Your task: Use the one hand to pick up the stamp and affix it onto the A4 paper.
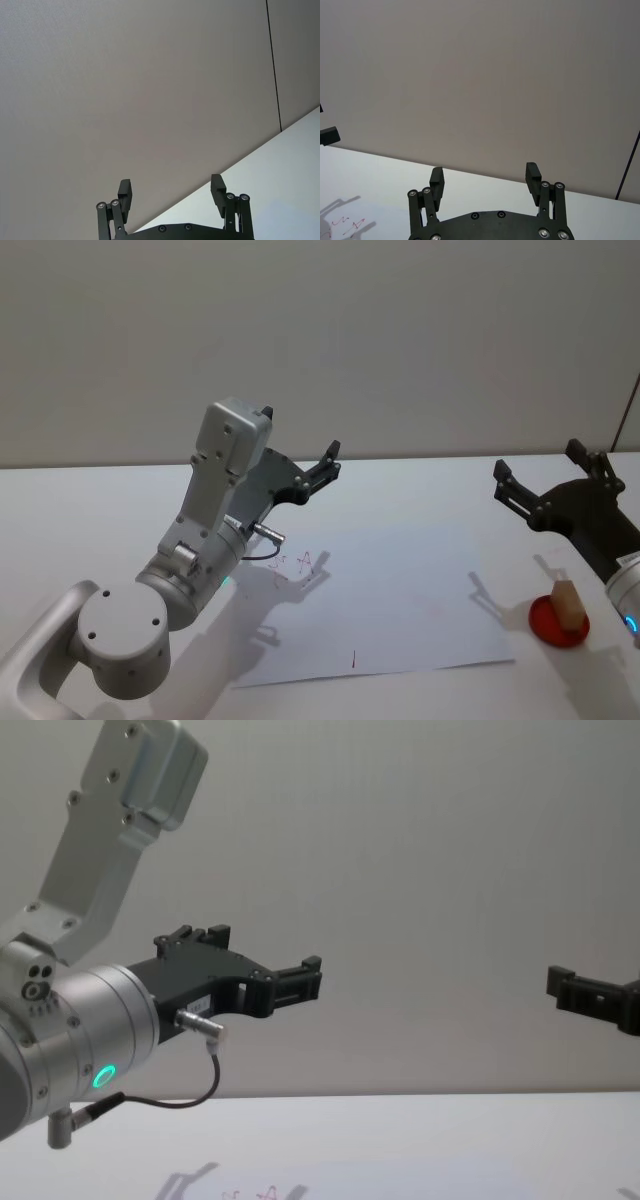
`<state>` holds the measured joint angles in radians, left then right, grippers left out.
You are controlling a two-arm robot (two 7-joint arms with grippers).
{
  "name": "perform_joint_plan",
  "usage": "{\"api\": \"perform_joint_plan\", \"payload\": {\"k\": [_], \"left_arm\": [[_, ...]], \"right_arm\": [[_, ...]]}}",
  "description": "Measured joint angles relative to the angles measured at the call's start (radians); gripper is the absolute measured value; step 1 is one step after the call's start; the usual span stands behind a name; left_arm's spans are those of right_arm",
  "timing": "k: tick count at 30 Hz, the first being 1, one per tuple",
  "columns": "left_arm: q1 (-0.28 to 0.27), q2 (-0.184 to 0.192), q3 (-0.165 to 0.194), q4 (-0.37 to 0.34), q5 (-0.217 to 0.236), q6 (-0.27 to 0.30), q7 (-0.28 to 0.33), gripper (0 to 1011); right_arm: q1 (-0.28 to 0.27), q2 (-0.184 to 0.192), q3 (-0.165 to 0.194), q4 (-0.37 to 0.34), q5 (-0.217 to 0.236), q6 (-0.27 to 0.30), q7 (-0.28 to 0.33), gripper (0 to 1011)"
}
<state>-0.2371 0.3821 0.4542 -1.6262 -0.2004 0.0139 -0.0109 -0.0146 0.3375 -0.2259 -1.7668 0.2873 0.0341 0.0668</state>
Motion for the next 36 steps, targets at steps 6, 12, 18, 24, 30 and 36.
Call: {"api": "perform_joint_plan", "payload": {"k": [6,12,18,24,30,36], "left_arm": [[0.0,0.0,0.0,0.0,0.0,0.0,0.0,1001],[0.0,0.0,0.0,0.0,0.0,0.0,0.0,1001],[0.0,0.0,0.0,0.0,0.0,0.0,0.0,1001],[0.0,0.0,0.0,0.0,0.0,0.0,0.0,1001],[0.0,0.0,0.0,0.0,0.0,0.0,0.0,1001],[0.0,0.0,0.0,0.0,0.0,0.0,0.0,1001]], "right_arm": [[0.0,0.0,0.0,0.0,0.0,0.0,0.0,1001],[0.0,0.0,0.0,0.0,0.0,0.0,0.0,1001],[0.0,0.0,0.0,0.0,0.0,0.0,0.0,1001],[0.0,0.0,0.0,0.0,0.0,0.0,0.0,1001],[0.0,0.0,0.0,0.0,0.0,0.0,0.0,1001],[0.0,0.0,0.0,0.0,0.0,0.0,0.0,1001]]}}
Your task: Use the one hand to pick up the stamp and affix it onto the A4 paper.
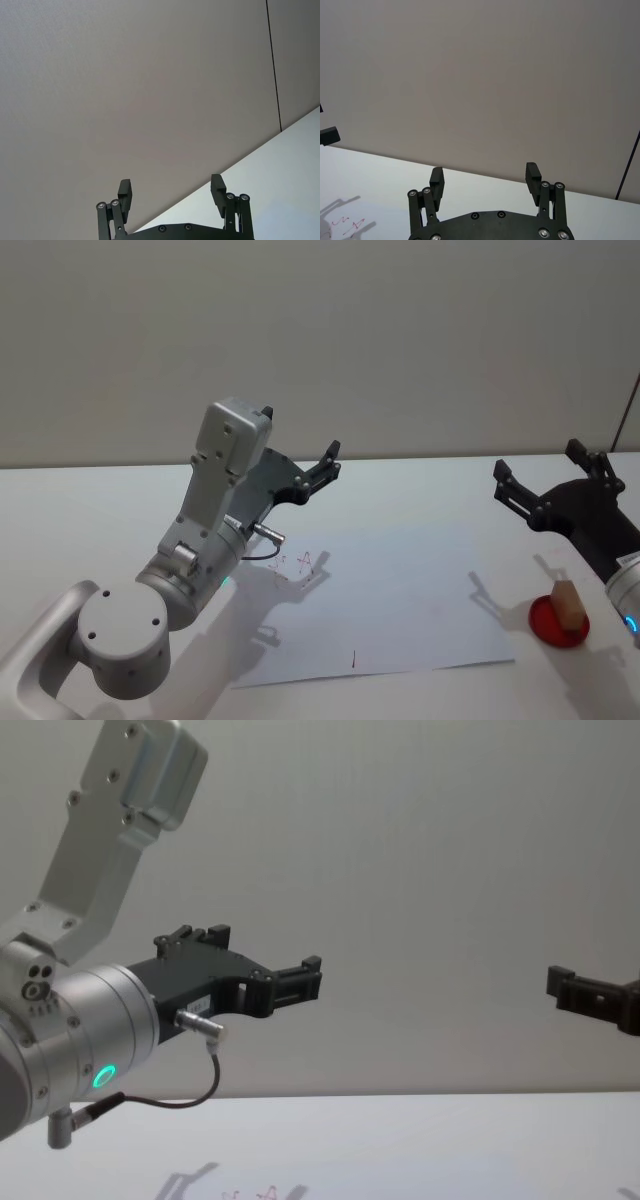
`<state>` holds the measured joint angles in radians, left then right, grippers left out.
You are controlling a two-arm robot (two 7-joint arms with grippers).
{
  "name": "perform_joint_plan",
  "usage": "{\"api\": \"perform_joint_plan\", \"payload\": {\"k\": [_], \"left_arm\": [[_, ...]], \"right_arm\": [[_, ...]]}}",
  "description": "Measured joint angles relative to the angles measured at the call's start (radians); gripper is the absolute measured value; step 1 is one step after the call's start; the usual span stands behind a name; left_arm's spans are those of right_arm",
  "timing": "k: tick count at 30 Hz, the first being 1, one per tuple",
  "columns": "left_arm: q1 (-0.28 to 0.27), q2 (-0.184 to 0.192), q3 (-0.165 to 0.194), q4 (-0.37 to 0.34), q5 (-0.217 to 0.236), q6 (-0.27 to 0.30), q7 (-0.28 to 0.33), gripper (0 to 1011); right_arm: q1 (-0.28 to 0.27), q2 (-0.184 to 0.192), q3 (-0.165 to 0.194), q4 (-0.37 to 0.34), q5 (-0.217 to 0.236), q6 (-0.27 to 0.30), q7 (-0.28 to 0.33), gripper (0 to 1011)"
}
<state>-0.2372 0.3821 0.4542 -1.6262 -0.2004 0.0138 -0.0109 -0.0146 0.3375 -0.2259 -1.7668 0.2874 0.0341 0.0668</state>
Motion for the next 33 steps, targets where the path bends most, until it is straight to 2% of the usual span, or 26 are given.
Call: {"api": "perform_joint_plan", "payload": {"k": [17,22,33], "left_arm": [[0.0,0.0,0.0,0.0,0.0,0.0,0.0,1001],[0.0,0.0,0.0,0.0,0.0,0.0,0.0,1001],[0.0,0.0,0.0,0.0,0.0,0.0,0.0,1001]], "right_arm": [[-0.011,0.004,0.002,-0.009,0.0,0.001,-0.009,1001],[-0.051,0.019,0.006,-0.046,0.005,0.01,-0.045,1001],[-0.209,0.076,0.023,-0.173,0.026,0.07,-0.195,1001]]}}
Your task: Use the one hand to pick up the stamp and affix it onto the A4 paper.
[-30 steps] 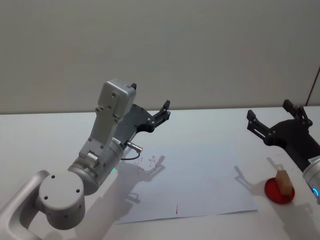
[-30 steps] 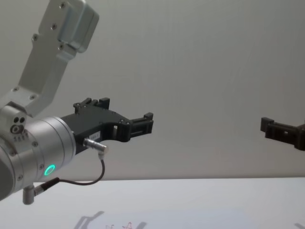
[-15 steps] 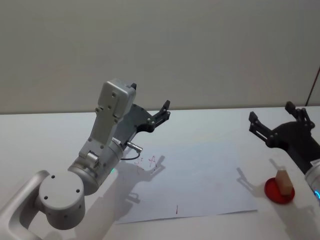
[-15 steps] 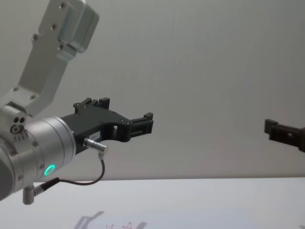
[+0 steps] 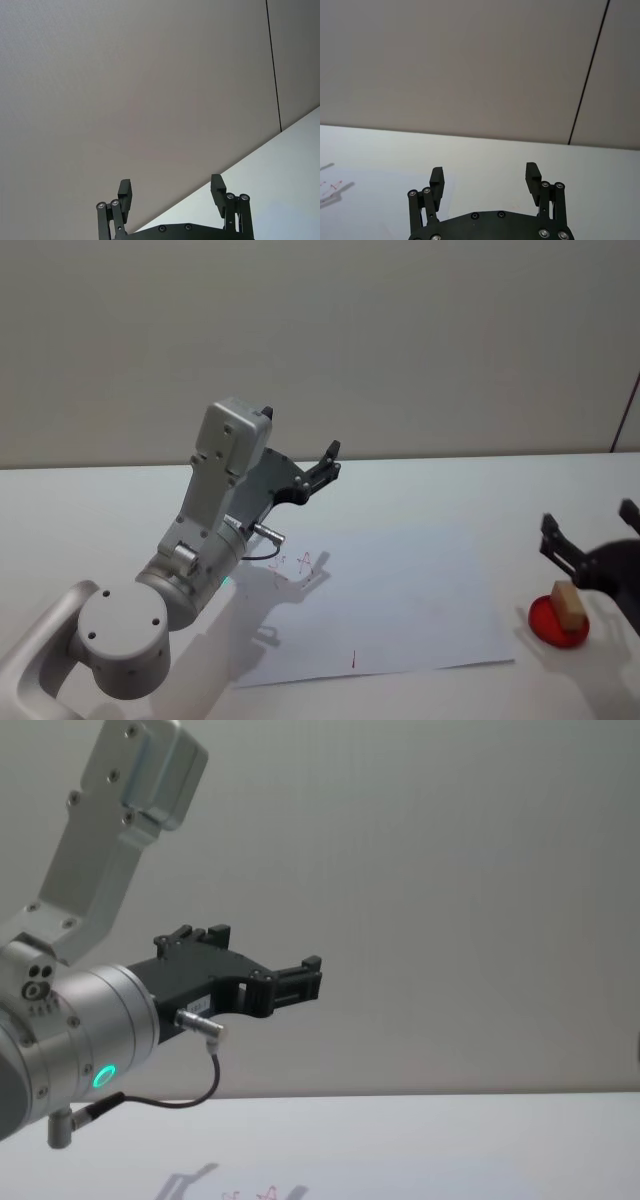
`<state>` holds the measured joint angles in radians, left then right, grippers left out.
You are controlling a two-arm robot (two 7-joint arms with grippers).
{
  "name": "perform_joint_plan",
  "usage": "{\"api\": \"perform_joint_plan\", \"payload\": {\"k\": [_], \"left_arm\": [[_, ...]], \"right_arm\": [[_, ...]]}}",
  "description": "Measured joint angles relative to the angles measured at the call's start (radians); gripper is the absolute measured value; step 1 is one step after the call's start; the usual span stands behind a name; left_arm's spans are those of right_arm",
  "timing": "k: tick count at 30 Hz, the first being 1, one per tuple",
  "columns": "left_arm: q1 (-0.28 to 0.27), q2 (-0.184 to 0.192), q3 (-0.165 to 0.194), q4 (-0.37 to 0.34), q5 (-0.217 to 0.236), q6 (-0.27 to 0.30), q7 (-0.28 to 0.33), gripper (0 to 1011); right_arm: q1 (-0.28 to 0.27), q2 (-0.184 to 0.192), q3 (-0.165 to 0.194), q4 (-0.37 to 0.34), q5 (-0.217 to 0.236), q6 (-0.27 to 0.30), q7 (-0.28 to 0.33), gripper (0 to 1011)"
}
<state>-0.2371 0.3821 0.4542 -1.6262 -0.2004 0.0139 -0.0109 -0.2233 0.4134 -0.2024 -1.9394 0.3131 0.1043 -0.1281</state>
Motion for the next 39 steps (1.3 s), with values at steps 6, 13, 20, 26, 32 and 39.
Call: {"api": "perform_joint_plan", "payload": {"k": [6,13,20,26,32,39], "left_arm": [[0.0,0.0,0.0,0.0,0.0,0.0,0.0,1001],[0.0,0.0,0.0,0.0,0.0,0.0,0.0,1001],[0.0,0.0,0.0,0.0,0.0,0.0,0.0,1001],[0.0,0.0,0.0,0.0,0.0,0.0,0.0,1001],[0.0,0.0,0.0,0.0,0.0,0.0,0.0,1001],[0.0,0.0,0.0,0.0,0.0,0.0,0.0,1001]], "right_arm": [[-0.038,0.011,0.006,-0.027,0.007,0.032,-0.034,1001],[-0.046,0.006,0.009,-0.031,0.014,0.073,-0.039,1001],[-0.031,-0.01,0.01,-0.012,0.022,0.123,-0.027,1001],[-0.02,-0.026,0.009,0.009,0.026,0.167,-0.026,1001],[-0.013,-0.041,0.008,0.027,0.026,0.205,-0.031,1001],[-0.003,-0.057,0.004,0.051,0.019,0.242,-0.032,1001]]}}
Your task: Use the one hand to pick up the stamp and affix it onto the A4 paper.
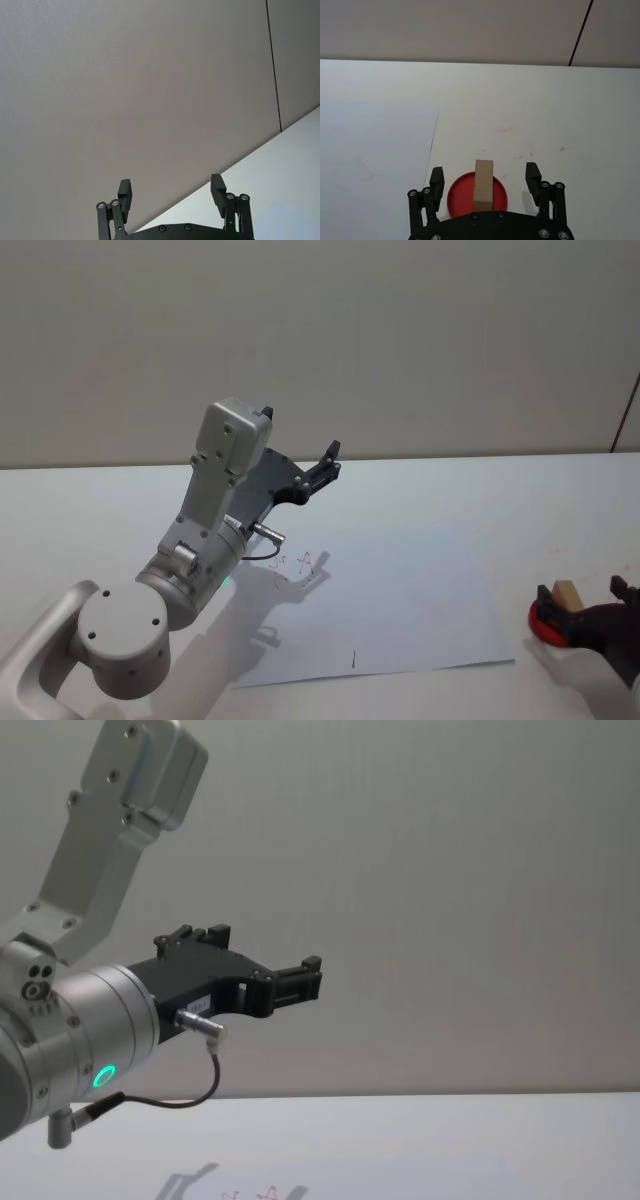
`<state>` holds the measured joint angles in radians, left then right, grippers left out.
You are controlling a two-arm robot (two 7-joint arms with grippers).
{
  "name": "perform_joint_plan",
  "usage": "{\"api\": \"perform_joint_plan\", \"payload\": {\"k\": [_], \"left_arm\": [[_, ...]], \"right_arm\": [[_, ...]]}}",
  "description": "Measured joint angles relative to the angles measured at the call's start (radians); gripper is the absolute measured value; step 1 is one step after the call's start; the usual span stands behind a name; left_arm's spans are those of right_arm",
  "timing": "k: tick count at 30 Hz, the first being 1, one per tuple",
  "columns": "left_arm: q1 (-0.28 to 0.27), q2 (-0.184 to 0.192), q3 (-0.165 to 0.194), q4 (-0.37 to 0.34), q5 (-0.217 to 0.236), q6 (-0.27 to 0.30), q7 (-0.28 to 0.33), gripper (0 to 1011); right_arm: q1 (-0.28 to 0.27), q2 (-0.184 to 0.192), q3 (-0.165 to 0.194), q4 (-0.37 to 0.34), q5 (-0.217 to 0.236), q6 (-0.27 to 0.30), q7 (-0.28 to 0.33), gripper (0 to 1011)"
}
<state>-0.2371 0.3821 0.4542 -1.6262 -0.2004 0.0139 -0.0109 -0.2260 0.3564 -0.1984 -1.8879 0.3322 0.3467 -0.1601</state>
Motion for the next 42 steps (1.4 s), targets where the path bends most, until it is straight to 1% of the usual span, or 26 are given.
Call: {"api": "perform_joint_plan", "payload": {"k": [6,13,15,16,17,19,20,23,24,25,26,27,28,29,31,33,35,38,39,42], "left_arm": [[0.0,0.0,0.0,0.0,0.0,0.0,0.0,1001],[0.0,0.0,0.0,0.0,0.0,0.0,0.0,1001],[0.0,0.0,0.0,0.0,0.0,0.0,0.0,1001],[0.0,0.0,0.0,0.0,0.0,0.0,0.0,1001],[0.0,0.0,0.0,0.0,0.0,0.0,0.0,1001],[0.0,0.0,0.0,0.0,0.0,0.0,0.0,1001],[0.0,0.0,0.0,0.0,0.0,0.0,0.0,1001],[0.0,0.0,0.0,0.0,0.0,0.0,0.0,1001],[0.0,0.0,0.0,0.0,0.0,0.0,0.0,1001],[0.0,0.0,0.0,0.0,0.0,0.0,0.0,1001],[0.0,0.0,0.0,0.0,0.0,0.0,0.0,1001],[0.0,0.0,0.0,0.0,0.0,0.0,0.0,1001],[0.0,0.0,0.0,0.0,0.0,0.0,0.0,1001],[0.0,0.0,0.0,0.0,0.0,0.0,0.0,1001],[0.0,0.0,0.0,0.0,0.0,0.0,0.0,1001],[0.0,0.0,0.0,0.0,0.0,0.0,0.0,1001],[0.0,0.0,0.0,0.0,0.0,0.0,0.0,1001],[0.0,0.0,0.0,0.0,0.0,0.0,0.0,1001],[0.0,0.0,0.0,0.0,0.0,0.0,0.0,1001],[0.0,0.0,0.0,0.0,0.0,0.0,0.0,1001]], "right_arm": [[0.018,-0.014,-0.004,0.026,-0.019,0.035,0.012,1001],[0.032,-0.025,-0.007,0.047,-0.034,0.057,0.022,995],[0.036,-0.028,-0.008,0.052,-0.038,0.063,0.026,952],[0.038,-0.03,-0.009,0.055,-0.041,0.066,0.027,911],[0.04,-0.03,-0.009,0.056,-0.042,0.068,0.028,911],[0.041,-0.032,-0.009,0.059,-0.044,0.071,0.029,865],[0.043,-0.033,-0.009,0.061,-0.046,0.073,0.03,814],[0.045,-0.035,-0.01,0.065,-0.049,0.077,0.032,761],[0.046,-0.035,-0.01,0.065,-0.049,0.078,0.033,706],[0.047,-0.036,-0.01,0.066,-0.05,0.079,0.033,686],[0.047,-0.036,-0.01,0.067,-0.05,0.08,0.034,624],[0.048,-0.037,-0.01,0.068,-0.052,0.081,0.034,606],[0.048,-0.037,-0.011,0.069,-0.052,0.082,0.034,566],[0.048,-0.037,-0.011,0.069,-0.053,0.082,0.035,566],[0.05,-0.038,-0.011,0.071,-0.054,0.083,0.035,488],[0.051,-0.039,-0.011,0.072,-0.055,0.085,0.036,444],[0.051,-0.039,-0.011,0.073,-0.055,0.086,0.036,361],[0.052,-0.039,-0.012,0.074,-0.056,0.087,0.037,283],[0.052,-0.04,-0.012,0.075,-0.057,0.087,0.038,233],[0.053,-0.04,-0.012,0.075,-0.06,0.087,0.041,217]]}}
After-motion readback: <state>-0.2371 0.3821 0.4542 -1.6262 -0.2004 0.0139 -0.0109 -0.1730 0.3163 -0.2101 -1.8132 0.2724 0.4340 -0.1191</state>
